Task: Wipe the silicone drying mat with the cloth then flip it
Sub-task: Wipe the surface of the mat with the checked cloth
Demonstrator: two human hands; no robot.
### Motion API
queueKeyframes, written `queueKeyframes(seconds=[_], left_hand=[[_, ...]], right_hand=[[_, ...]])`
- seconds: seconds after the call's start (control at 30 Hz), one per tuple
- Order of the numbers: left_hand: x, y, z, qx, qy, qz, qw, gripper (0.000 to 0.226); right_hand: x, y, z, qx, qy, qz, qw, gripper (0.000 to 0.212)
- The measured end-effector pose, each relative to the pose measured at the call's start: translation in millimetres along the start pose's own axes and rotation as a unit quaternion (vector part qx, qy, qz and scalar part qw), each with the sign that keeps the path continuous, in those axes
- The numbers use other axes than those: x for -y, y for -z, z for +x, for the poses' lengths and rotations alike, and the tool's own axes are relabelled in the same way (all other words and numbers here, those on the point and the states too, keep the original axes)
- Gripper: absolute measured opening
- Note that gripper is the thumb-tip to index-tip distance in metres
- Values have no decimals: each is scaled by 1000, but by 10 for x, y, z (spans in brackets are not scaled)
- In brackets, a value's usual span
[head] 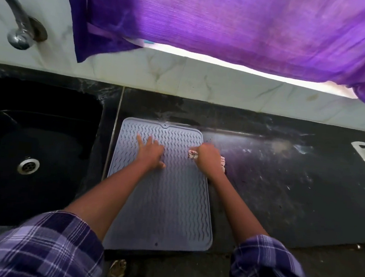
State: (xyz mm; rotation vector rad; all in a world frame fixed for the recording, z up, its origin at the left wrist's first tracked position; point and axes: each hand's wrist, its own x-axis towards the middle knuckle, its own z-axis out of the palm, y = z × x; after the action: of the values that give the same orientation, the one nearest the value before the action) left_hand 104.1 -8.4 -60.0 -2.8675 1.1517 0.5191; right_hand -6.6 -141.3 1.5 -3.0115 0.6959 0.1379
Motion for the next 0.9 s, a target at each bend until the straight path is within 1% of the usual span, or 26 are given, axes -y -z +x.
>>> queueKeyframes(seconds=[0.03, 0.07, 0.13, 0.17, 0.23, 0.27, 0.33, 0.47, 0.53, 0.63, 0.73, 0.8, 0.83, 0.87, 0.9], left_hand=[[4, 43, 144, -3, -13, -2, 1000, 60], [-2, 90, 287, -3, -28, -3, 1000, 60], [-21, 183, 543, 3, -52, -2, 999, 71], [-26, 224, 644, 14, -59, 6, 998, 81], [-15, 272, 776, 54, -63, 39, 996, 101], [1, 272, 820, 66, -61, 54, 994, 107], [18, 273, 874, 60, -57, 85, 993, 112], [-26, 350, 833, 51, -45, 142, 987, 115], [-65, 385, 805, 54, -37, 149, 987, 109], [-137, 423, 783, 54, -29, 161, 985, 99], [-144, 422, 785, 58, -22, 155, 986, 101], [-107, 409, 784, 58, -26, 151, 986, 107], [-85, 396, 783, 54, -30, 143, 988, 110], [-63, 378, 785, 49, -34, 131, 990, 112], [-47, 366, 784, 46, -38, 122, 991, 113]], right_hand=[[19, -44, 179, -26, 6, -6, 1000, 40], [50, -89, 363, -50, 8, -11, 999, 40], [135, -192, 692, -78, 12, -44, 996, 39], [181, -260, 825, -78, 20, -68, 994, 38], [264, -402, 992, -48, 42, -113, 992, 33], [288, -478, 1028, -32, 57, -138, 988, 31], [294, -577, 1066, -24, 85, -183, 979, 28], [263, -562, 949, 0, 116, -234, 965, 23], [298, -577, 711, 19, 107, -258, 960, 23], [343, -654, 327, 43, 112, -275, 954, 33], [353, -625, 98, 71, 130, -248, 957, 32], [333, -488, 93, 109, 113, -186, 970, 31], [300, -385, 145, 133, 92, -125, 979, 29], [245, -262, 244, 152, 55, -46, 986, 26], [170, -128, 383, 168, 9, 20, 986, 19]])
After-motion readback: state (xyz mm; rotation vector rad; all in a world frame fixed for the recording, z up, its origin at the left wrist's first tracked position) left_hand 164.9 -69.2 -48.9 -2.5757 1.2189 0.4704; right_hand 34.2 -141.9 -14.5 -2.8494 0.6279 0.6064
